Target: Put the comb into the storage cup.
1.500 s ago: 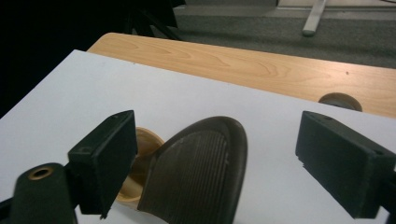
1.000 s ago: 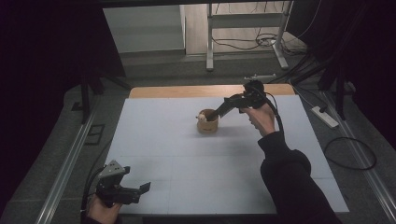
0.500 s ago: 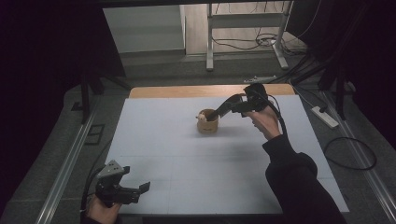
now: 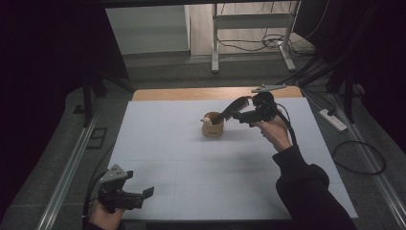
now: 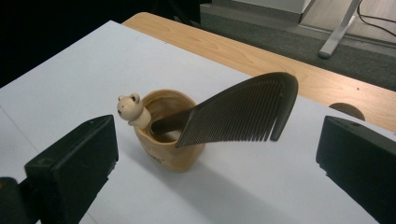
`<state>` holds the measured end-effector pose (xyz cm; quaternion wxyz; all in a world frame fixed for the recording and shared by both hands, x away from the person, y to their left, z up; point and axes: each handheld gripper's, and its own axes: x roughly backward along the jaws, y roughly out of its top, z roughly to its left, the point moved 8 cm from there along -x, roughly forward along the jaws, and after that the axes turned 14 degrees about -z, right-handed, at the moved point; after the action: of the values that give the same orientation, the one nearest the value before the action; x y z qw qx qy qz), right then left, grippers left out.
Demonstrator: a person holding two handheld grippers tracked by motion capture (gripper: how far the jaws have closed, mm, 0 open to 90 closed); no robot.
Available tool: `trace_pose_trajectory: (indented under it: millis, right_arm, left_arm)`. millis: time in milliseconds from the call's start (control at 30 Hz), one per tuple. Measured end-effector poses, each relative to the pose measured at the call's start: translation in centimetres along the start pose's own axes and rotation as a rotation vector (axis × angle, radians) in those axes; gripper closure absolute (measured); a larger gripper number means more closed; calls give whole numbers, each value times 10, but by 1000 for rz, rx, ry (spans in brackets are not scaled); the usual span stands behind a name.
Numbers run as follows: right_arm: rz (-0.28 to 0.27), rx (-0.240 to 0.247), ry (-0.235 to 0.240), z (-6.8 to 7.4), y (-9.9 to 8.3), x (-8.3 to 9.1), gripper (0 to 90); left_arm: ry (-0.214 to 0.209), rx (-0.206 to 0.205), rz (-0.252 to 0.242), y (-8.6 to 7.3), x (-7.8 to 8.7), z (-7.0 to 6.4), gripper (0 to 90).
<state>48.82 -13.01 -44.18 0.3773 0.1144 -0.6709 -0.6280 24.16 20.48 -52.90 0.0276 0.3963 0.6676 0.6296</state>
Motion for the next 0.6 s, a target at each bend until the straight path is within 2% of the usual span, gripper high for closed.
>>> trace_pose_trajectory:
  millis: [600]
  right_arm:
    - [28,44,23,14,-13,13,0]
  left_arm:
    - [-3,-3,-3,0,1,0,0]
